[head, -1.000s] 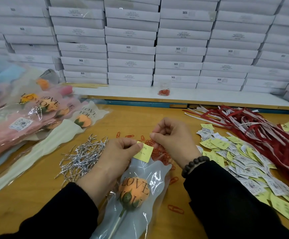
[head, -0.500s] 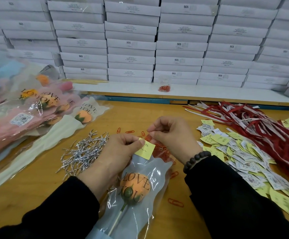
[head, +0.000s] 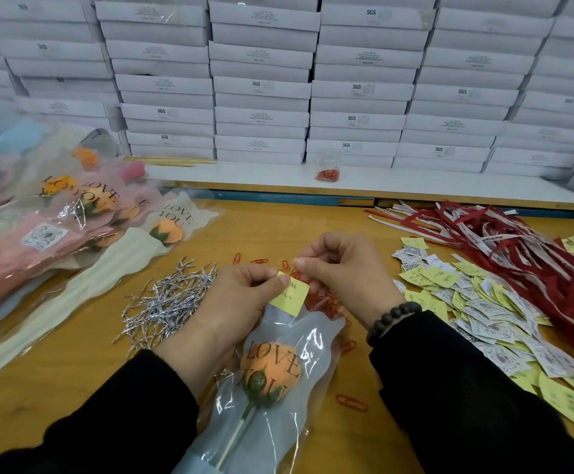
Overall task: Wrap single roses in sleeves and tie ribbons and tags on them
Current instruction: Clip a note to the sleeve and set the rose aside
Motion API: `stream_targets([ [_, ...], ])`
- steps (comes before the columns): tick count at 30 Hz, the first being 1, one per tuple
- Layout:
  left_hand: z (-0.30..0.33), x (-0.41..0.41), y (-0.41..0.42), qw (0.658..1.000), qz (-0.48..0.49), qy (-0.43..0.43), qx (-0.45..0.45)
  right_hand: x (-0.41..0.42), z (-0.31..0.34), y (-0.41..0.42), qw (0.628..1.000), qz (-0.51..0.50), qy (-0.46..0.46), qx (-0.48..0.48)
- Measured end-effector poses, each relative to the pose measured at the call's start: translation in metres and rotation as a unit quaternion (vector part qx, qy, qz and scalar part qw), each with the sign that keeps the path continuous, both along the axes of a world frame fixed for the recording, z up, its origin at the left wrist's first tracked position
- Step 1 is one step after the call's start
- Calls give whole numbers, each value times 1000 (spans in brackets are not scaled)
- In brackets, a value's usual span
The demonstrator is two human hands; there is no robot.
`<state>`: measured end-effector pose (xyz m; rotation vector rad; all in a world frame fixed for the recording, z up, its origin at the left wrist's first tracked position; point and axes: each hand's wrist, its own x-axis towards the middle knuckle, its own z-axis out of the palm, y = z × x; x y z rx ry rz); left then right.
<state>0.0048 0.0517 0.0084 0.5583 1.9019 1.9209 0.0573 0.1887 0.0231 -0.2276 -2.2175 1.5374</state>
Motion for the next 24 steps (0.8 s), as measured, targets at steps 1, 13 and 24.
stream_targets([
  [1,0,1,0,1000,-4,2,2,0,-1,1,1000,5,2,-15],
  [13,3,4,0,1000,-21,22,-8,-2,-5,2,999,-42,11,8],
  [24,5,5,0,999,-2,27,-32,-3,-3,-6,997,-45,29,49],
])
